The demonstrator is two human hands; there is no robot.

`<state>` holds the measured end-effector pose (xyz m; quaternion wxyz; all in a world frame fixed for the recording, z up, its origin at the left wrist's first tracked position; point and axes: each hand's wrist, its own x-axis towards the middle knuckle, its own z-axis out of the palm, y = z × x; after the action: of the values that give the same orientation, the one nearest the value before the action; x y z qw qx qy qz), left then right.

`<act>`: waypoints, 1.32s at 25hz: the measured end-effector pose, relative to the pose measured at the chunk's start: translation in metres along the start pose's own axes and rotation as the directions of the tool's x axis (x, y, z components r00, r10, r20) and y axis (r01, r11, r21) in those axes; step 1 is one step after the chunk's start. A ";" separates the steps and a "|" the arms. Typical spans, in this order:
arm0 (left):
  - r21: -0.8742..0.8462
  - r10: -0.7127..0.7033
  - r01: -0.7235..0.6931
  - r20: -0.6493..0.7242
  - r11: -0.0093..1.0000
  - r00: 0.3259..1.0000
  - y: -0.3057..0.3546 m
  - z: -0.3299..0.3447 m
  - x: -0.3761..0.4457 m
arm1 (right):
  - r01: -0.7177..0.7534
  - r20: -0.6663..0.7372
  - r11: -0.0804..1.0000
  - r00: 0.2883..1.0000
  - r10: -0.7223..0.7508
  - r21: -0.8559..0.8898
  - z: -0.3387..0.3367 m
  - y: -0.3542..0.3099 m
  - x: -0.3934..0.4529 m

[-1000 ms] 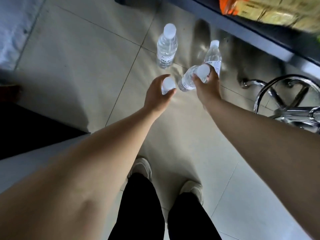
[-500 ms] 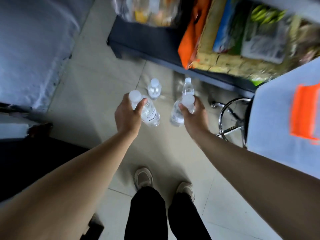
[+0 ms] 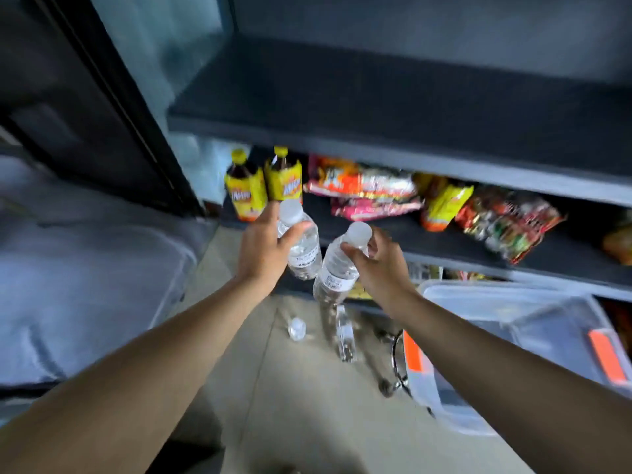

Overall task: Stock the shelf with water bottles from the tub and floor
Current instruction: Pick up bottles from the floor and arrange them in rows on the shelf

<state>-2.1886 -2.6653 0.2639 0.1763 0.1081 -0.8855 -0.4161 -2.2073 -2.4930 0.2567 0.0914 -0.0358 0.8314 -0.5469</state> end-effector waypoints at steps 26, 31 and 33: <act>0.010 0.331 -0.372 0.431 0.928 0.839 0.405 -0.096 0.337 | 0.443 0.067 0.884 0.896 -0.438 -0.150 -0.333 -0.364 0.201; -0.173 0.278 -0.225 0.413 0.959 0.867 0.387 -0.086 0.347 | 0.429 0.073 0.883 0.891 -0.449 0.191 -0.314 -0.331 0.244; -0.204 0.259 -0.194 0.372 0.960 0.891 0.371 -0.071 0.336 | 0.460 0.007 0.862 0.881 -0.472 0.214 -0.291 -0.310 0.243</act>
<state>-2.4834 -2.5948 0.6684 0.0496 -0.0968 -0.8726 -0.4761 -2.5136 -2.3927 0.6257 -0.0157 -0.2422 0.7338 -0.6345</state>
